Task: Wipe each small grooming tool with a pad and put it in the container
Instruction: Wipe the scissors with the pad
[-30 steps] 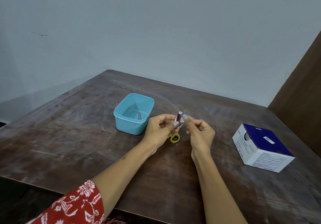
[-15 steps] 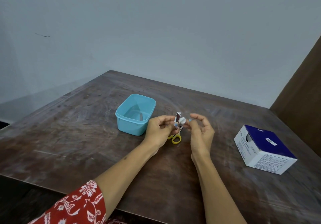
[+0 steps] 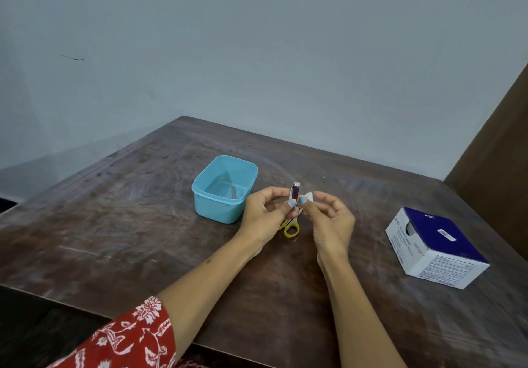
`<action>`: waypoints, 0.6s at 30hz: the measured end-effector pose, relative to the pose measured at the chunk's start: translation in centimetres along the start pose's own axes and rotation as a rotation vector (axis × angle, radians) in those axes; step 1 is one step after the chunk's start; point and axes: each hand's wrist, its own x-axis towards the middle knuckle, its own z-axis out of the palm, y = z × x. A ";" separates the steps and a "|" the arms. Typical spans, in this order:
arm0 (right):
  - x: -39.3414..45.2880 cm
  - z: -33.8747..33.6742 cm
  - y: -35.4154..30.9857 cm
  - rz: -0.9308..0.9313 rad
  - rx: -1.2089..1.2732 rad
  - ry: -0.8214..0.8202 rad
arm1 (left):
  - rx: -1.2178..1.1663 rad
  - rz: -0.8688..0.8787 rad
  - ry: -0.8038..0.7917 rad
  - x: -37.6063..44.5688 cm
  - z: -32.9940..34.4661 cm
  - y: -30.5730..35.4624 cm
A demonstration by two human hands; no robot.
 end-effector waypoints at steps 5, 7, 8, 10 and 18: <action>-0.2 0.0 0.0 -0.016 -0.051 0.005 | 0.118 0.052 0.000 0.0 0.1 -0.4; -0.2 0.0 -0.1 -0.002 -0.005 0.016 | 0.125 0.061 -0.002 0.0 0.0 -0.6; -0.3 0.1 -0.2 0.011 0.031 0.016 | 0.126 0.057 -0.011 0.0 0.0 -0.6; -0.4 0.2 -0.4 0.032 0.103 0.005 | 0.116 0.042 -0.024 0.0 0.0 -0.7; -0.6 0.4 -0.4 -0.013 0.091 -0.048 | 0.031 0.001 0.030 0.2 0.0 -0.3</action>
